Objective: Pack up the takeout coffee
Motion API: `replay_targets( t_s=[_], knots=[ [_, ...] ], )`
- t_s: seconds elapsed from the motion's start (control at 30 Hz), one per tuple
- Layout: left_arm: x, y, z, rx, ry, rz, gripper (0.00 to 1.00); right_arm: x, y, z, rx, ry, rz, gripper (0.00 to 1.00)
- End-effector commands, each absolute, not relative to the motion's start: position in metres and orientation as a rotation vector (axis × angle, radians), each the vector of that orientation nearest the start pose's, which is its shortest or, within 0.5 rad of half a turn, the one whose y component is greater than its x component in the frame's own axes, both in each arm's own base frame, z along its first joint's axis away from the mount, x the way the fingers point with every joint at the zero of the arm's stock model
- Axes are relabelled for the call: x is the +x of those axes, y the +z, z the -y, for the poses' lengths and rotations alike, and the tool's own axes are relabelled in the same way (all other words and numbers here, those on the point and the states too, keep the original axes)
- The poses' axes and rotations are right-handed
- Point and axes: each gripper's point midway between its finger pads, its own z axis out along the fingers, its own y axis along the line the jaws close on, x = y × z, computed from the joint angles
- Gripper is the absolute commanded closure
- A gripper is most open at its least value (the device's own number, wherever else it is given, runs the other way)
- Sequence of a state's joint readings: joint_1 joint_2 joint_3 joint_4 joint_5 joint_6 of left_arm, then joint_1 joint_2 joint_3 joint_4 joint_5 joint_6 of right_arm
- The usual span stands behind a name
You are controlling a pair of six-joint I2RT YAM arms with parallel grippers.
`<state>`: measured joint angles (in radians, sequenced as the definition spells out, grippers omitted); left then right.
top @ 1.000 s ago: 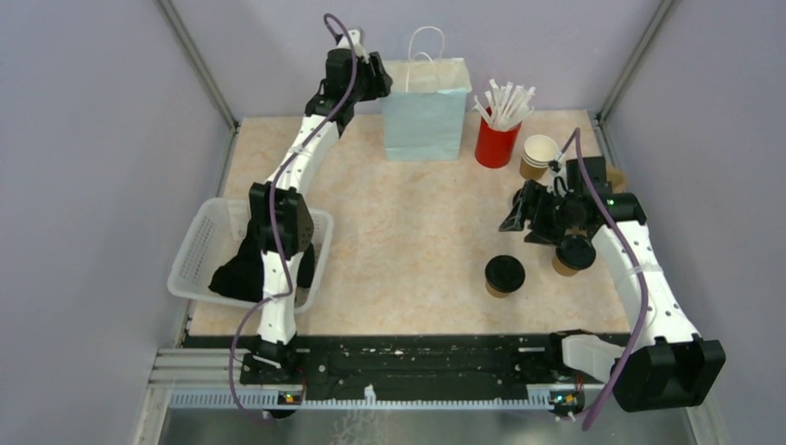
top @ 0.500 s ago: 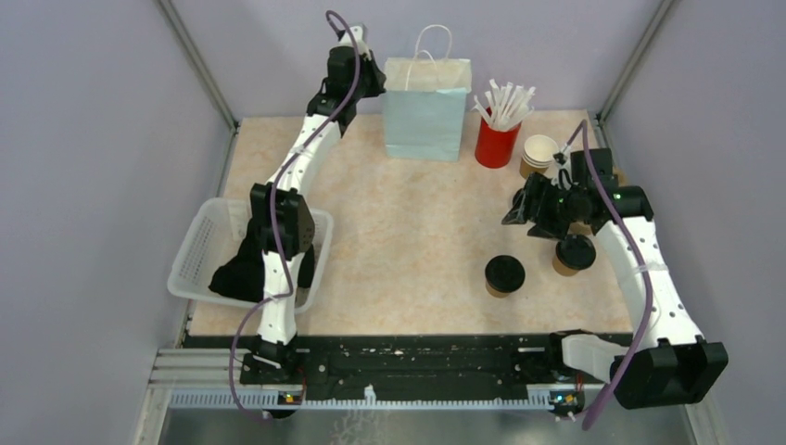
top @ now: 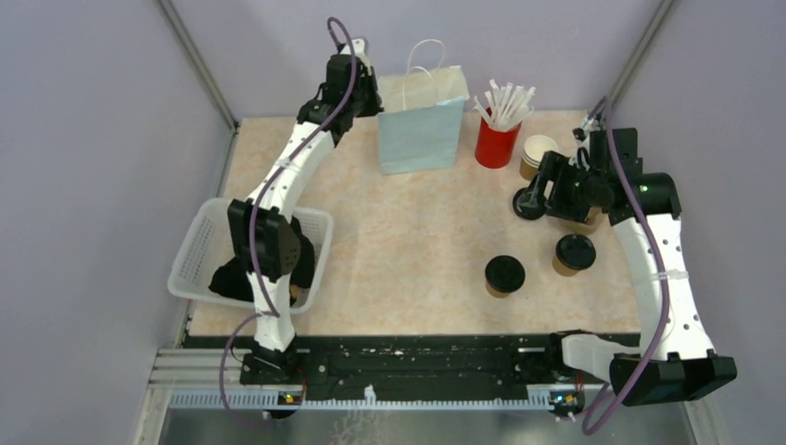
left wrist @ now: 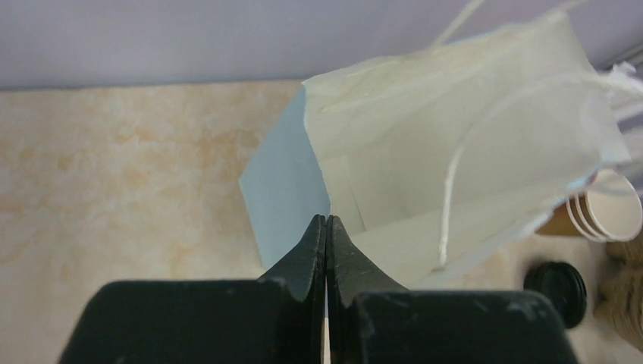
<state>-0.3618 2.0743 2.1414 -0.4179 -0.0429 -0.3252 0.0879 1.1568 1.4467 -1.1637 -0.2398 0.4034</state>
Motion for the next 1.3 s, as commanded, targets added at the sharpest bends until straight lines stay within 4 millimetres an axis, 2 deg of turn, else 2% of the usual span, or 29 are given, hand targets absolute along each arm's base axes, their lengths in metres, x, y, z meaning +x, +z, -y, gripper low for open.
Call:
replay_targets(
  t_s=[0.0,0.17,0.3,0.4,0.5,0.57,0.67,0.87,1.07,1.17,1.27],
  knots=[
    [0.502,0.335,0.209,-0.017,-0.455,-1.969,1.00,0.257,0.288,-0.065,0.263,0.389,-2.412,0.30],
    [0.434,0.318,0.203,-0.019,-0.541,-2.090,1.00,0.279,0.292,-0.055,0.304,0.321,-2.384,0.30],
    [0.383,0.313,0.201,-0.020,-0.649,-2.155,1.00,0.307,0.282,-0.043,0.388,0.268,-2.370,0.30],
    [0.354,0.310,0.206,0.013,-0.742,-2.197,1.00,0.327,0.257,-0.026,0.491,0.239,-2.400,0.33],
    [0.330,0.314,0.210,0.067,-0.817,-2.214,1.00,0.341,0.221,-0.001,0.602,0.225,-2.443,0.37],
    [0.316,0.313,0.208,0.088,-0.823,-2.221,1.00,0.348,0.200,0.018,0.665,0.183,-2.477,0.38],
    [0.295,0.311,0.206,0.105,-0.823,-2.219,1.00,0.366,0.179,0.033,0.682,0.160,-2.508,0.39],
    [0.278,0.302,0.188,0.121,-0.716,-2.219,1.00,0.393,0.166,0.056,0.693,0.038,-2.549,0.39],
    [0.280,0.303,0.186,0.155,-0.695,-2.197,1.00,0.403,0.139,0.068,0.715,-0.012,-2.599,0.49],
    [0.279,0.302,0.187,0.172,-0.694,-2.221,1.00,0.407,0.128,0.070,0.728,-0.003,-2.614,0.50],
    [0.277,0.296,0.189,0.188,-0.697,-2.239,0.96,0.410,0.120,0.074,0.736,-0.017,-2.627,0.52]
  ],
)
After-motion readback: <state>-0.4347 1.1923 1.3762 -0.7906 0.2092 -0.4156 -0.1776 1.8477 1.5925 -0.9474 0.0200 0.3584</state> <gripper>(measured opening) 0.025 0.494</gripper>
